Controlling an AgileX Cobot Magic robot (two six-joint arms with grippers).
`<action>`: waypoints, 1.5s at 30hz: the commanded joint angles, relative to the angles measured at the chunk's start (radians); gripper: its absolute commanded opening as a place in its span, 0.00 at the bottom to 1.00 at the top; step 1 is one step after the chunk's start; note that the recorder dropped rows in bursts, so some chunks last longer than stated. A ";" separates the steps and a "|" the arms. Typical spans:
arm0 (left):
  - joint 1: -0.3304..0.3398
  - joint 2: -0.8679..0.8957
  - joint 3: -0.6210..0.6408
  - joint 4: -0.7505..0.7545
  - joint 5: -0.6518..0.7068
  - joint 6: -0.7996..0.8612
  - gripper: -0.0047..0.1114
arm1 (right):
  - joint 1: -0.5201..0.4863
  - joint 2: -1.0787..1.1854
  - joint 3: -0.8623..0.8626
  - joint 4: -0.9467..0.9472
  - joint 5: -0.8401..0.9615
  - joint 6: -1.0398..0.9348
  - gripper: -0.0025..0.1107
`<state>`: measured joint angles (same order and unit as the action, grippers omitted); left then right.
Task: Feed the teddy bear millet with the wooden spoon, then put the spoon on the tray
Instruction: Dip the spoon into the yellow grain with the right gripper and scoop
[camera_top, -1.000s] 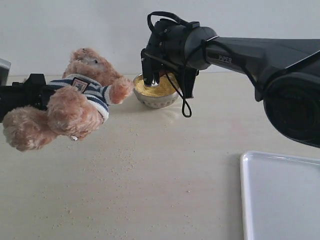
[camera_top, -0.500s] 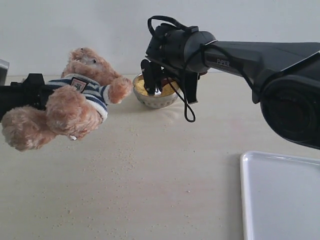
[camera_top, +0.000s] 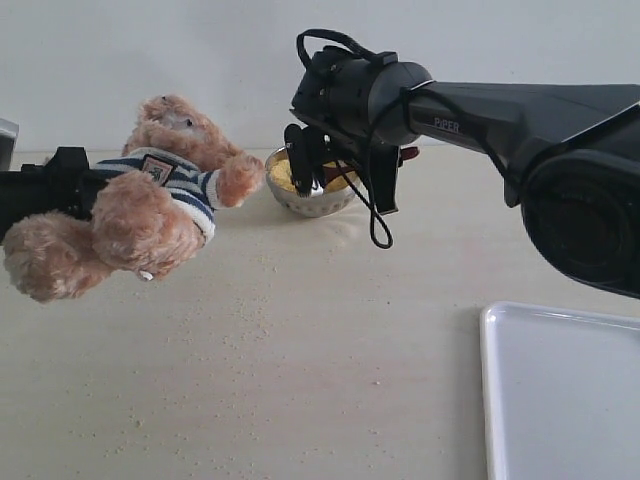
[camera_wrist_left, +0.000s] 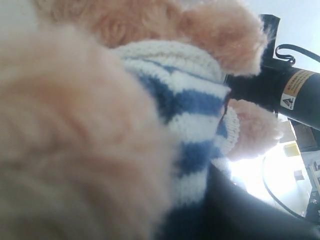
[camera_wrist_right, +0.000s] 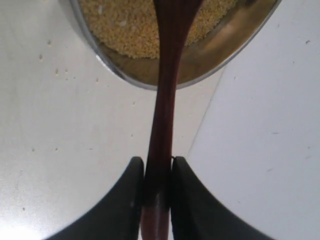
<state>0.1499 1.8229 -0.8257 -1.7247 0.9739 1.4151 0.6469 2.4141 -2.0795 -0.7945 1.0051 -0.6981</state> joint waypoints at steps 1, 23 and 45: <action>0.004 -0.001 0.000 -0.020 0.028 -0.009 0.08 | -0.009 -0.012 -0.004 0.024 0.017 0.022 0.02; 0.004 -0.001 0.000 -0.020 0.028 -0.009 0.08 | -0.011 -0.080 -0.004 0.188 0.029 -0.014 0.02; 0.004 -0.001 0.000 -0.020 0.024 -0.009 0.08 | -0.078 -0.032 -0.004 0.151 -0.035 0.102 0.02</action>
<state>0.1499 1.8229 -0.8257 -1.7247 0.9739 1.4151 0.5696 2.3769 -2.0812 -0.6292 0.9598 -0.5871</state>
